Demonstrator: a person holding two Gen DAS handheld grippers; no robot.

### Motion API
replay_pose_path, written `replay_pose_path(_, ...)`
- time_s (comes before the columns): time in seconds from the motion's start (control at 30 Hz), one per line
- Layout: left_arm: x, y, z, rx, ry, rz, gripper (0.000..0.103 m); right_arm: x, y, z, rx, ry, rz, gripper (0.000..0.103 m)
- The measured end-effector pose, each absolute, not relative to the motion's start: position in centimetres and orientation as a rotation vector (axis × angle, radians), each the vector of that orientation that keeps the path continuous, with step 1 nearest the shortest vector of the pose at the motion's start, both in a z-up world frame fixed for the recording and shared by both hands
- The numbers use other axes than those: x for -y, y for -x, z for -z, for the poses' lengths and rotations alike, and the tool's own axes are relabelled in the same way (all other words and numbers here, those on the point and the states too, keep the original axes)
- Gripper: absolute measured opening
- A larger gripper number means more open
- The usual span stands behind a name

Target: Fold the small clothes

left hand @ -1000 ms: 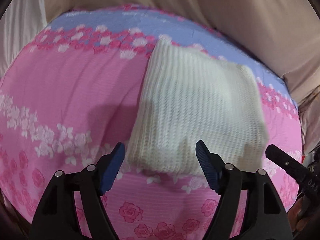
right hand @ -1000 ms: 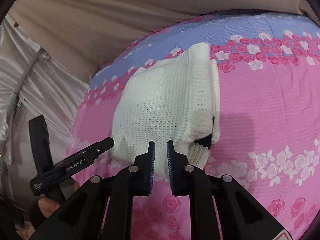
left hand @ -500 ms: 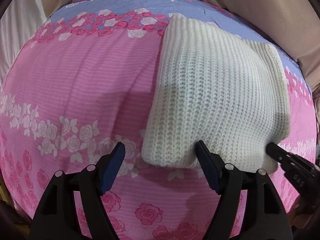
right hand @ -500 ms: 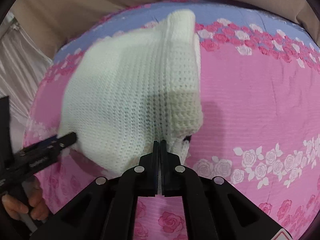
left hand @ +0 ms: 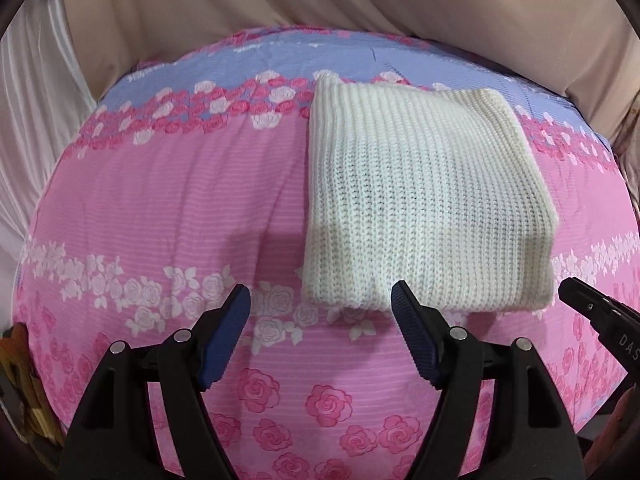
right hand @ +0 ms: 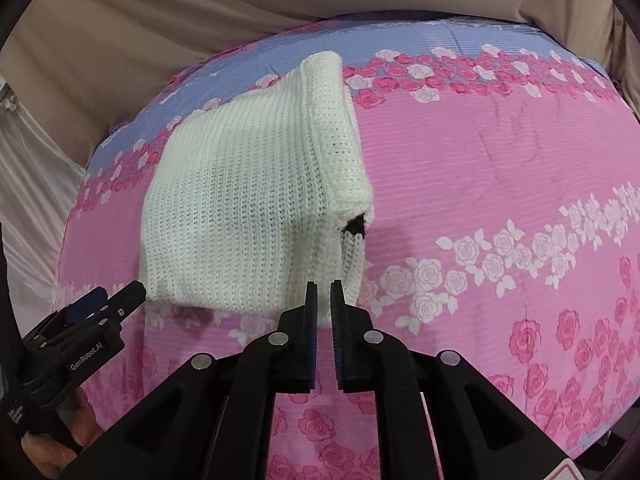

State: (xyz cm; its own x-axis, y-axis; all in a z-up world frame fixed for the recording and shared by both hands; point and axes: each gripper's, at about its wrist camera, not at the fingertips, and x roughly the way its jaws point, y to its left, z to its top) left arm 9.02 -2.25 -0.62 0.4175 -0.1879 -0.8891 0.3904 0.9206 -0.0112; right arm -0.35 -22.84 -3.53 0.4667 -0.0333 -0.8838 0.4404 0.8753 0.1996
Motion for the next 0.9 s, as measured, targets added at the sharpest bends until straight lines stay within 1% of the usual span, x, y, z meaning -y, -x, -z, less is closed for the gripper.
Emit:
replay_pose_path(0.13, 1.9, -7.8, -0.1, -1.033, -0.249, 0.371, 0.071, 21.6, 1.9, 3.1, -1.022, -0.467, 0.364, 0.009)
replay_pose_path(0.27, 1.6, -6.9, -0.3, -1.003, -0.223, 0.335, 0.077, 20.2, 3.2, 2.6, -0.994, -0.435, 0.408, 0.01)
replay_pose_path(0.33, 1.6, -6.1, -0.3, -0.985, -0.202, 0.301, 0.081, 19.6, 3.6, 2.3, -0.988, -0.393, 0.417, 0.016)
replay_pose_path(0.37, 1.5, -5.9, -0.2, -0.978, -0.199, 0.291, 0.086, 19.4, 3.8, 2.1, -0.976, -0.374, 0.424, 0.018)
replay_pose_path(0.43, 1.5, -5.3, -0.2, -0.968, -0.199, 0.266, 0.087, 19.2, 4.1, 2.1, -0.961, -0.355, 0.43, 0.025)
replay_pose_path(0.5, 1.3, -4.9, -0.2, -0.955, -0.193, 0.244, 0.09, 18.9, 4.1, 2.5, -0.965, -0.354, 0.419, 0.025)
replay_pose_path(0.57, 1.0, -4.5, 0.0, -0.951, -0.19, 0.219, 0.09, 18.4, 4.2, 2.9, -0.957, -0.328, 0.413, 0.025)
replay_pose_path(0.63, 0.7, -4.1, 0.1, -0.947, -0.189, 0.218, 0.09, 18.0, 4.3, 3.2, -0.949, -0.315, 0.417, 0.029)
replay_pose_path(0.9, 0.5, -2.8, 0.0, -0.893, -0.234, 0.229, 0.091, 16.2, 5.0, 4.3, -0.942, -0.319, 0.412, 0.031)
